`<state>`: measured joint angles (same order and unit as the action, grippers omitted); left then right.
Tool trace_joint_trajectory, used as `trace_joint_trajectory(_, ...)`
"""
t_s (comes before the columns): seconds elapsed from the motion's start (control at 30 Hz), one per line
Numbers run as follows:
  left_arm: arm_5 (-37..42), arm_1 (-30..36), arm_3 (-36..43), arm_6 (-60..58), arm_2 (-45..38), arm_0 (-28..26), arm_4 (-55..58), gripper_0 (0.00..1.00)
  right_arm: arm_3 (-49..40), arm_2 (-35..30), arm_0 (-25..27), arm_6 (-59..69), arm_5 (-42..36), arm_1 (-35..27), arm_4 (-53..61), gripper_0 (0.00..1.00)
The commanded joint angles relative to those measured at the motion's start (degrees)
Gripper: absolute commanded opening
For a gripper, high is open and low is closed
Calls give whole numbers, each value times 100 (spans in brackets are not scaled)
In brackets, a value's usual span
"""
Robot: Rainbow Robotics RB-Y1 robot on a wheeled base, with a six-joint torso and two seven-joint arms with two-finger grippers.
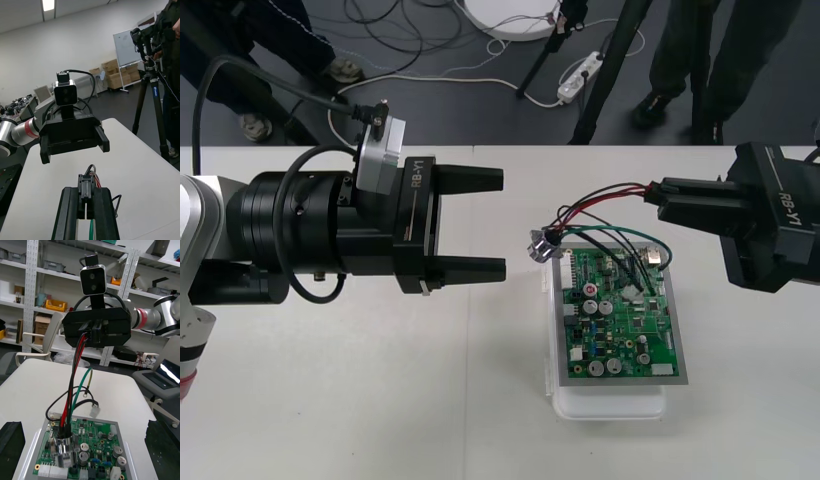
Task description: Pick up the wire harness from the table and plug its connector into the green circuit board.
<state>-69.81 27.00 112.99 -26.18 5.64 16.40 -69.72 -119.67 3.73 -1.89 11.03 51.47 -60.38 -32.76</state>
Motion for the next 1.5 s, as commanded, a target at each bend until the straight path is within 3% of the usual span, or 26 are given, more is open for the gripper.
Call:
trace_joint_trajectory(0.03, 117, -230, 198, 394, 95, 285, 99, 95, -329, -83, 48, 400, -102, 106, -143, 0)
trace_joint_trajectory(0.47, 170, -204, 206, 236, 104, 452, 204, 95, -733, 392, 4, 602, -691, 220, -345, 0)
trace_joint_trajectory(0.83, 179, -177, 206, 69, 113, 487, 204, 95, -804, 981, -400, 602, -1306, 299, -652, 0)
trace_joint_trajectory(1.5, 460, -116, 198, 7, 350, 496, 319, 95, -891, 998, -558, 400, -1332, 413, -1136, 0)
